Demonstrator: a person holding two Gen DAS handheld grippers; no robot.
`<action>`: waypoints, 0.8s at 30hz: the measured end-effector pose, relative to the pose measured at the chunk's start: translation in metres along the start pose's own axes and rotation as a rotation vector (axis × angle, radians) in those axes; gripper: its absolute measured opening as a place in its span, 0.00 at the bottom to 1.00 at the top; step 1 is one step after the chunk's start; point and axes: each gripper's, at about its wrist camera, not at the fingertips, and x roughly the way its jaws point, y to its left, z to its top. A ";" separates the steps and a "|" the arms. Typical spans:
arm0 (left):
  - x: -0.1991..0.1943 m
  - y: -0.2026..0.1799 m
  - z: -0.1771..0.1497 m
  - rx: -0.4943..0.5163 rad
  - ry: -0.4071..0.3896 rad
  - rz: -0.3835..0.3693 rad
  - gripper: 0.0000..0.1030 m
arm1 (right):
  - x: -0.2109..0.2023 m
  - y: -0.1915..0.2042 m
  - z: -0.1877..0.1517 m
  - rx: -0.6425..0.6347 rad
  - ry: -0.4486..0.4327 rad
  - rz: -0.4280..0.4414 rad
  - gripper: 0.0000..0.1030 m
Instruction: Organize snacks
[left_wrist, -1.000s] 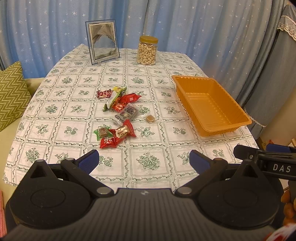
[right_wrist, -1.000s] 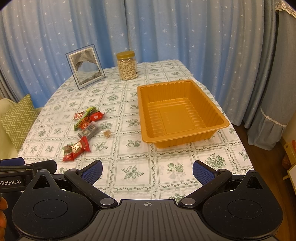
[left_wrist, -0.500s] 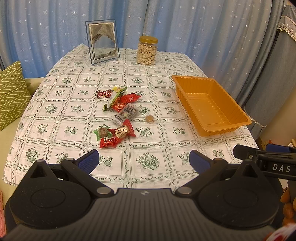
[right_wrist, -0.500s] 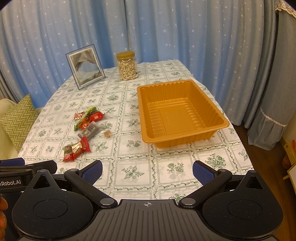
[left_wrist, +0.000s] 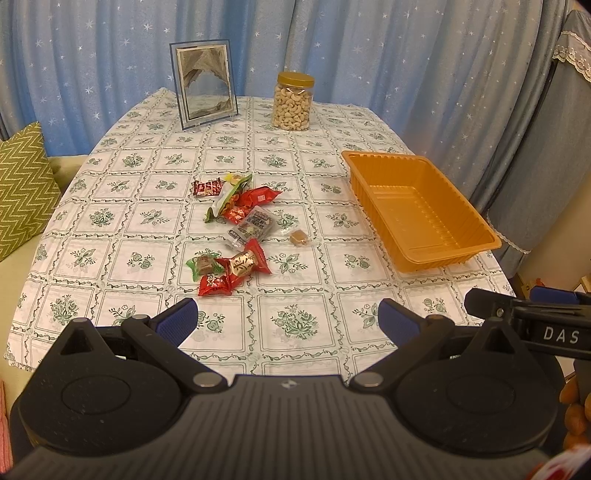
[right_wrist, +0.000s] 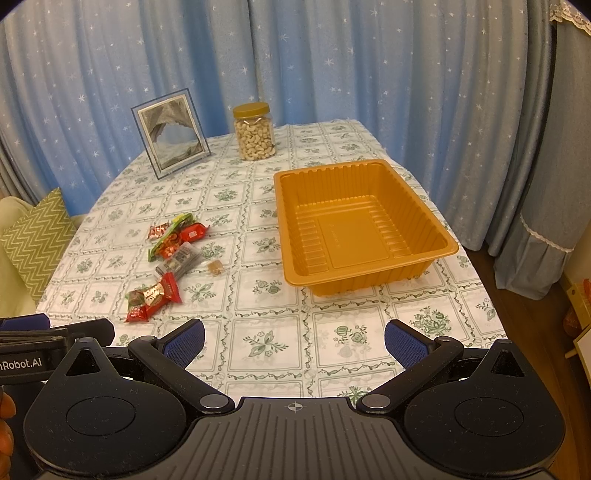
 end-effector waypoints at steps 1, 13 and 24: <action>0.000 0.000 0.000 -0.001 0.000 -0.001 1.00 | 0.000 0.000 0.000 0.000 0.000 -0.001 1.00; 0.003 0.009 0.001 -0.019 0.009 -0.016 1.00 | 0.005 0.007 0.003 0.001 -0.009 0.020 1.00; 0.039 0.077 0.018 0.106 0.035 0.036 1.00 | 0.051 0.032 0.008 -0.052 -0.024 0.107 0.99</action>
